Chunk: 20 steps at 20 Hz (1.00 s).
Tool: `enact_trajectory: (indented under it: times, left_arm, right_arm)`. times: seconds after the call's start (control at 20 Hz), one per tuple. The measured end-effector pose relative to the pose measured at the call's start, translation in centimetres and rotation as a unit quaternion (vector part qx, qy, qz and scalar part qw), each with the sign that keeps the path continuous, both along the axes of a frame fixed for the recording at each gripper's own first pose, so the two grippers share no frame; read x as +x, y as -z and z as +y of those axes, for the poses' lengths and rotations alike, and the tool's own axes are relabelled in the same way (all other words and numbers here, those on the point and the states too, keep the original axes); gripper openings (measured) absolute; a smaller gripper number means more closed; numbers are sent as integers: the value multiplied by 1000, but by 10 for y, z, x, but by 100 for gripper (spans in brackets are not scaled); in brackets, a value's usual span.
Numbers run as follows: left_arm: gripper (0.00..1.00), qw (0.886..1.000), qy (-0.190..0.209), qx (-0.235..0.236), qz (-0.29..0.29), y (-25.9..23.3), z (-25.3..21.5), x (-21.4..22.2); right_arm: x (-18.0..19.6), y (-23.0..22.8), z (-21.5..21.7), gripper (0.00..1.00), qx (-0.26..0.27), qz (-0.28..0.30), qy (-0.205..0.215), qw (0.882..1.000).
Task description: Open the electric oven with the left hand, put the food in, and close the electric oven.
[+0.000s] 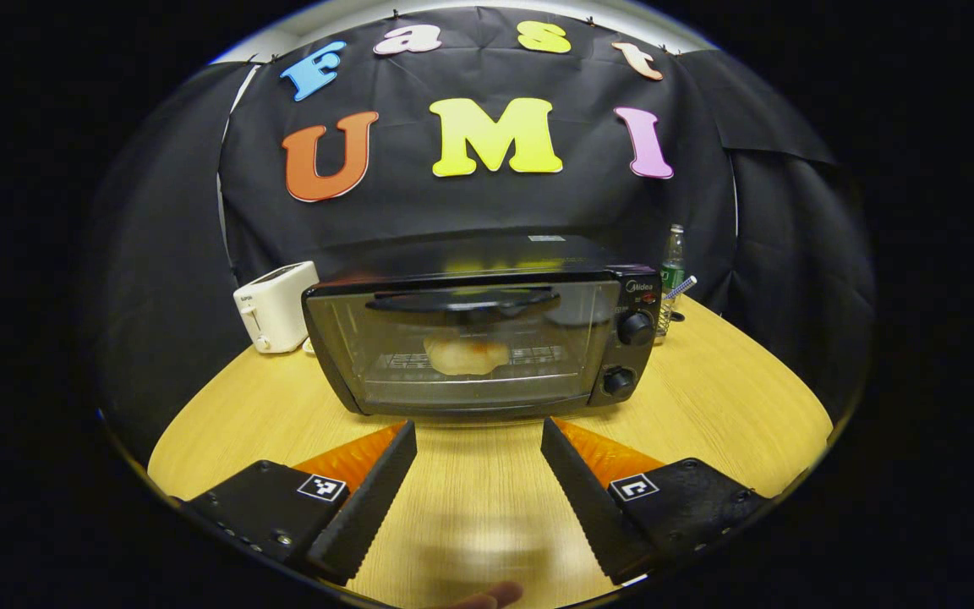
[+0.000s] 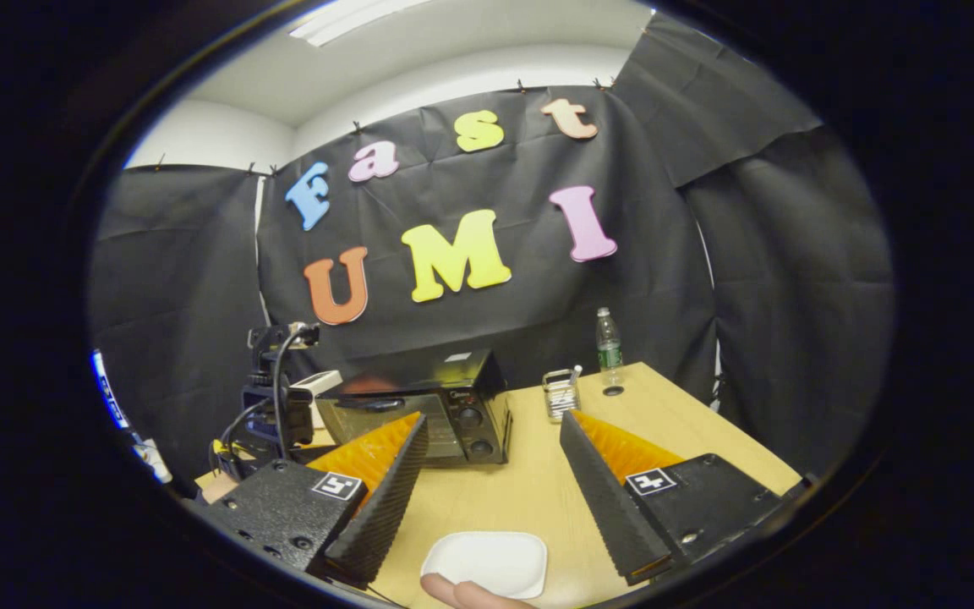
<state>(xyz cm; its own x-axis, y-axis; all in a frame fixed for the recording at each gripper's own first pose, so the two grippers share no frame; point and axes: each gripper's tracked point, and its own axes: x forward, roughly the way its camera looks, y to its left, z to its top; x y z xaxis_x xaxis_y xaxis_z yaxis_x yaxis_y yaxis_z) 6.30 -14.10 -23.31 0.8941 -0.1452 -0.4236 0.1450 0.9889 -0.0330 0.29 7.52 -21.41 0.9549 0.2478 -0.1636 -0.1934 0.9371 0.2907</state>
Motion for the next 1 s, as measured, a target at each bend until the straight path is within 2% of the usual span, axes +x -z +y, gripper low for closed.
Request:
enact_trajectory:
  times: [0.2,0.25,0.5,0.85,0.9,1.0]
  left_arm:
    - [98,1000,1,-4,-27,-22,4,-14]
    - [98,999,0,-6,-33,-30,5,-20]
    - [97,996,-2,-14,-92,-85,15,-49]
    - [97,982,-4,-43,-185,-183,30,-111]
    - [97,979,-6,-48,-196,-183,36,-110]
    - [97,975,-9,-59,-212,-210,34,-142]
  right_arm:
    - [-3,-8,-8,93,-3,-5,10,1000]
    - [-5,-10,-10,98,-5,-8,12,1000]
    - [-20,-34,-18,93,-5,-22,23,999]
    - [-50,-77,-36,93,-29,-51,47,997]
    - [-55,-81,-40,93,-36,-56,51,996]
    - [-63,-90,-46,94,-52,-69,57,995]
